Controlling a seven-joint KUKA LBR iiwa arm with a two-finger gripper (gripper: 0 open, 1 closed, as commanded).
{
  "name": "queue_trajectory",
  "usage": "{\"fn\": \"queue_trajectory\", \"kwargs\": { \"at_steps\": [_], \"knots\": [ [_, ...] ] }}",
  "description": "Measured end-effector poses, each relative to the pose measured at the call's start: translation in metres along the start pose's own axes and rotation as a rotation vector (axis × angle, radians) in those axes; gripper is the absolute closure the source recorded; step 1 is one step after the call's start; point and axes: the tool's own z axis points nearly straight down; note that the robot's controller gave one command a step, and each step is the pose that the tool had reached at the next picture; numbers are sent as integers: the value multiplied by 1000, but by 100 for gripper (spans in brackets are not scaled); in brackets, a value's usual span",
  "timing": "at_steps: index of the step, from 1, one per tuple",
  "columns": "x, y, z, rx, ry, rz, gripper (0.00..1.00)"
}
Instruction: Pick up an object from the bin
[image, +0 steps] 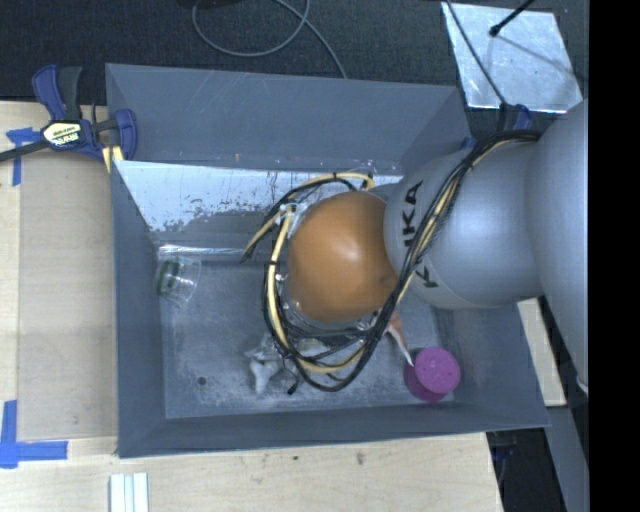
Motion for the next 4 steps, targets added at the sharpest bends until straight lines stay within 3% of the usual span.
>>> {"fn": "queue_trajectory", "kwargs": {
  "at_steps": [4],
  "knots": [
    [-1, -1, -45, 3, -1, 2, 100]
  ]
}}
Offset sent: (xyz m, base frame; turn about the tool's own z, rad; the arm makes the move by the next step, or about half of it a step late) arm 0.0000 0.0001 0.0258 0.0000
